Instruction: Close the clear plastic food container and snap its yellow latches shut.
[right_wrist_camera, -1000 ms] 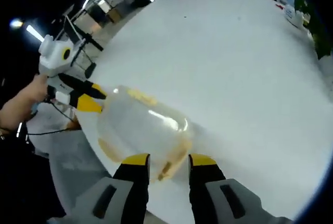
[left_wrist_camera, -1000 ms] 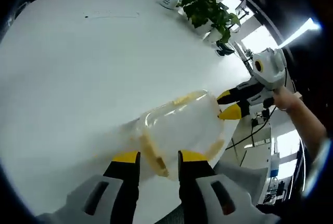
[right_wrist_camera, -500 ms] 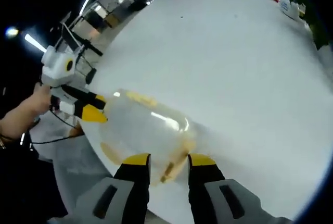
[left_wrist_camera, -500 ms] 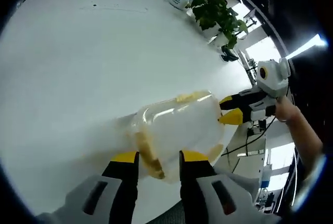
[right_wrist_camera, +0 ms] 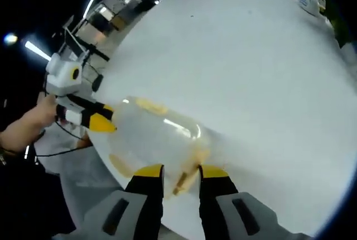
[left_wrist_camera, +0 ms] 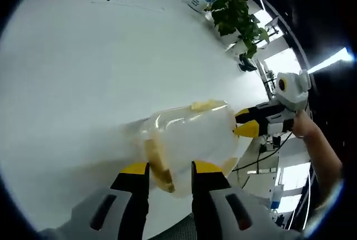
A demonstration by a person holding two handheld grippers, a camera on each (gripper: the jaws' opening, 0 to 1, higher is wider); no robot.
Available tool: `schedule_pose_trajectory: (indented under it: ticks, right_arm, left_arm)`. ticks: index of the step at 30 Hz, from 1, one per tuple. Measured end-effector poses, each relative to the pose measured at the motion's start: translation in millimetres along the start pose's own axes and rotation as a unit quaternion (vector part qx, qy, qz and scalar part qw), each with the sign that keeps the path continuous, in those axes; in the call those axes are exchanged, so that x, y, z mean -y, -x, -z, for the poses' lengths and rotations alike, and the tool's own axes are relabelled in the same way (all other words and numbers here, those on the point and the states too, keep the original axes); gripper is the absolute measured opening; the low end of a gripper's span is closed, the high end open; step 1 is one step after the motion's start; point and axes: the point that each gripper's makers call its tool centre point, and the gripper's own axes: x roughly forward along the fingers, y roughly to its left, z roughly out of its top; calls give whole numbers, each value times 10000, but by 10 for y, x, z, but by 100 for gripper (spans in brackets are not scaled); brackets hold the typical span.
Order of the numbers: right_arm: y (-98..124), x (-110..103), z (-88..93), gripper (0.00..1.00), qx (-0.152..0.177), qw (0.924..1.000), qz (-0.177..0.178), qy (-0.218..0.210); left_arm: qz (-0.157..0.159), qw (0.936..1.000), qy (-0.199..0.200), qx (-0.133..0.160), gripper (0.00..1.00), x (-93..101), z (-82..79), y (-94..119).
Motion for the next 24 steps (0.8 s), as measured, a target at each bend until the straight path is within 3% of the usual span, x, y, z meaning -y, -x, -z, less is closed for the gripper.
schedule_pose_trajectory:
  ticks: [11,15,16,20,23,24]
  right_arm:
    - [-9,21,-3,19,-37,9997,-170,-154]
    - [-19,22,-6,19,-88,9996,-186,-181]
    - [-24,21,-12,19,-79,9996,-190,-188]
    - [-23,35,-15,17,-109,9995,-230,-195]
    - [-12,49,-14,16,-107,9984,-350,-437]
    - [-12,-5,15,15,-161,9975,-534,-436]
  left_arm:
    - [-52,9999,-92,-9,26,31,2,-13]
    - [-49,10000,40,-26,26,27,-4,-37]
    - [-191,9997,-50,-131,24,-21,21,-37]
    - [-93,10000,17,12,24,25,-17,-23]
    - [-98,9999,32,-32,25,34,-20,-38]
    - [-102,9999,26,-37,25,36,-21,-42]
